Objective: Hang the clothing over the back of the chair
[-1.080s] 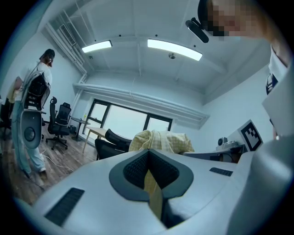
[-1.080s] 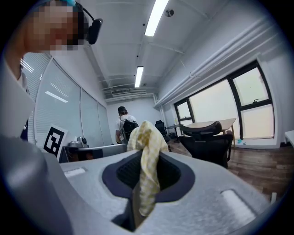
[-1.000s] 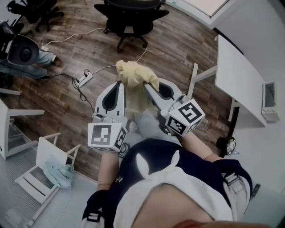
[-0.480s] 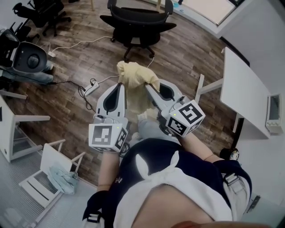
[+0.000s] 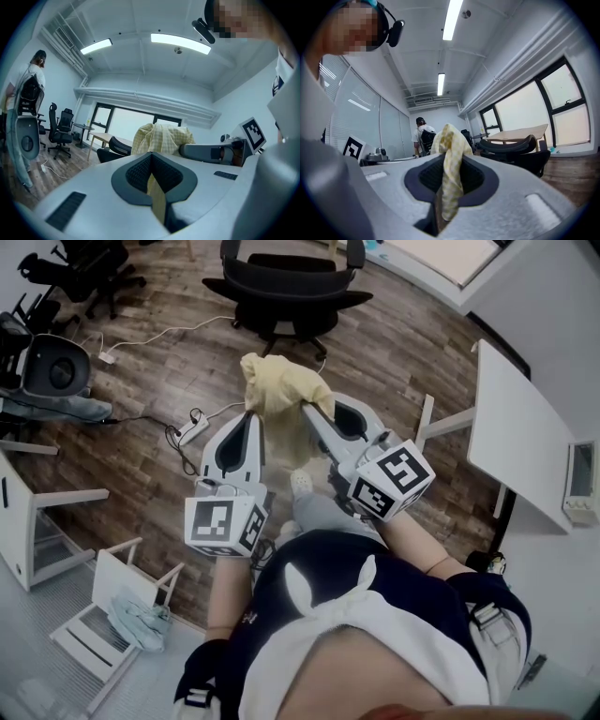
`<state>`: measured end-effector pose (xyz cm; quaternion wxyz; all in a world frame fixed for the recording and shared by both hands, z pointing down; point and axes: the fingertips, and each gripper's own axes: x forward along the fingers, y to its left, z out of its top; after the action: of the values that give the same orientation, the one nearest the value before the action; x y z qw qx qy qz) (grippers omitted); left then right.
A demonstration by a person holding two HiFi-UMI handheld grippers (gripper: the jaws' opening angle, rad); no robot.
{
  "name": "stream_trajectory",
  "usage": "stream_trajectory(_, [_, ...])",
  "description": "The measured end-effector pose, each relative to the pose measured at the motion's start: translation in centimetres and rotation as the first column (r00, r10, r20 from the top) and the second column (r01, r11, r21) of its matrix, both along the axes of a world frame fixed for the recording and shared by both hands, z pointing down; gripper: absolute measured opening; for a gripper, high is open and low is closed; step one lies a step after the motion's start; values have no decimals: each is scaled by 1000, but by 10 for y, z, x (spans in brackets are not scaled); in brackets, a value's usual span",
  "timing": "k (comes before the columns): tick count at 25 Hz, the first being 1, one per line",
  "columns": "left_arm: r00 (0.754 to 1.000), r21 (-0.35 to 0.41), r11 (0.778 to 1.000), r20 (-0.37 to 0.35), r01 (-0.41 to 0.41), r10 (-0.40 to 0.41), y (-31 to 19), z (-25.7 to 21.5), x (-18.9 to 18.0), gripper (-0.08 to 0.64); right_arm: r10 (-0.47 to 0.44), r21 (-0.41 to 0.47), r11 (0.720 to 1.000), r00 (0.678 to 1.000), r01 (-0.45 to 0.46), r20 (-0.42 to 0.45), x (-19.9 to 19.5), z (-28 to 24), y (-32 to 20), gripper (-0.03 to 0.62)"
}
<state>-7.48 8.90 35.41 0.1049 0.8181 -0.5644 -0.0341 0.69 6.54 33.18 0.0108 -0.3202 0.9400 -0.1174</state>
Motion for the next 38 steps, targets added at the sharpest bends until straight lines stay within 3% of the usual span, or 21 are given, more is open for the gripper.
stream_trajectory(14, [1000, -6, 1000, 21, 10, -10, -69, 2, 14, 5, -39, 39, 999, 999, 38, 27, 5, -11, -65, 57])
stream_trajectory(26, [996, 14, 997, 43, 81, -81, -117, -3, 26, 5, -108, 99, 990, 994, 104, 35, 19, -24, -119, 57])
stream_trajectory(38, [997, 11, 998, 41, 59, -60, -158, -4, 14, 5, -94, 146, 985, 995, 88, 33, 7, -42, -167, 57])
